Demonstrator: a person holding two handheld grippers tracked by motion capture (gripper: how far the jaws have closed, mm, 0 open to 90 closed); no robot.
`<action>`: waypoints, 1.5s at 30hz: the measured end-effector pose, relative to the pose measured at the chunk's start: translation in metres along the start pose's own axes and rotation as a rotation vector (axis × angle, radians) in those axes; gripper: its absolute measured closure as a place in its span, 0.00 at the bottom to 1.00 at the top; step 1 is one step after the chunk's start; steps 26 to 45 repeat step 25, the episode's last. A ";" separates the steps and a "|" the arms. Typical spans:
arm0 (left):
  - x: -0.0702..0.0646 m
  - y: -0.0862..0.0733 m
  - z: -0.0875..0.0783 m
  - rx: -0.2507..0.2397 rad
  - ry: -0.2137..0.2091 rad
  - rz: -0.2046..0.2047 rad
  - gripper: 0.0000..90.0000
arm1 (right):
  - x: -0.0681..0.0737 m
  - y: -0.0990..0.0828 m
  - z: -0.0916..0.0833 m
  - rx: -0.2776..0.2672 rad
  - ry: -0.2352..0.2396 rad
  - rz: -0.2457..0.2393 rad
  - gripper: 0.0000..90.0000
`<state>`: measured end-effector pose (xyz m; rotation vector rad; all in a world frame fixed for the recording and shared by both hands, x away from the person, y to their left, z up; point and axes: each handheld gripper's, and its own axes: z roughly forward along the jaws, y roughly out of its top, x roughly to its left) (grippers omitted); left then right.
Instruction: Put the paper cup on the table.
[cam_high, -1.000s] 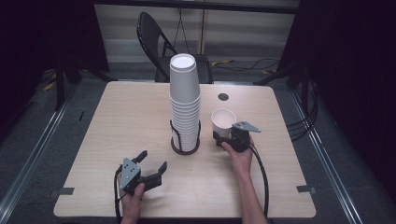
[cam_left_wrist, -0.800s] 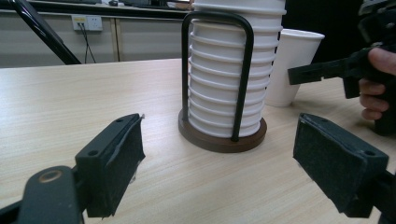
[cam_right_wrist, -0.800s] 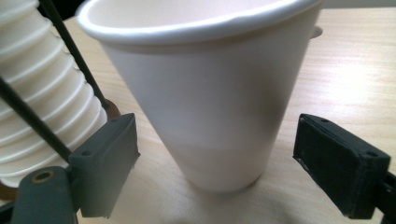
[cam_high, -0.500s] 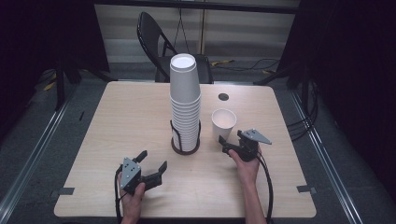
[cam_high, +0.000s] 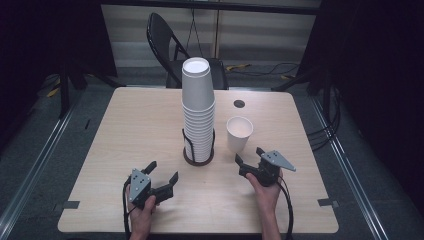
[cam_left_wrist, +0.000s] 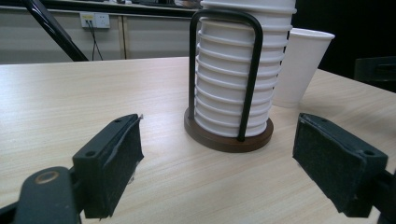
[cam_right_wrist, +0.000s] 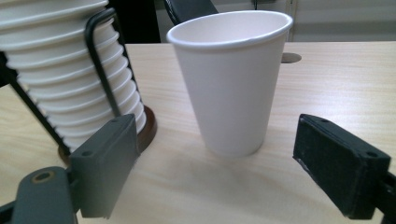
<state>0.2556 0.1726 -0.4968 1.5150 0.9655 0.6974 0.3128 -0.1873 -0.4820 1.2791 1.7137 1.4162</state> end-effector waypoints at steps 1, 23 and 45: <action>0.000 0.000 0.000 0.006 0.003 0.005 0.17 | 0.002 -0.001 -0.002 -0.002 -0.001 -0.004 0.15; 0.001 0.000 0.000 -0.002 0.030 -0.015 0.17 | 0.034 -0.028 -0.029 -0.041 0.032 -0.027 0.15; 0.002 0.000 -0.001 -0.006 0.030 -0.019 0.17 | 0.033 -0.027 -0.029 -0.039 0.040 -0.015 0.15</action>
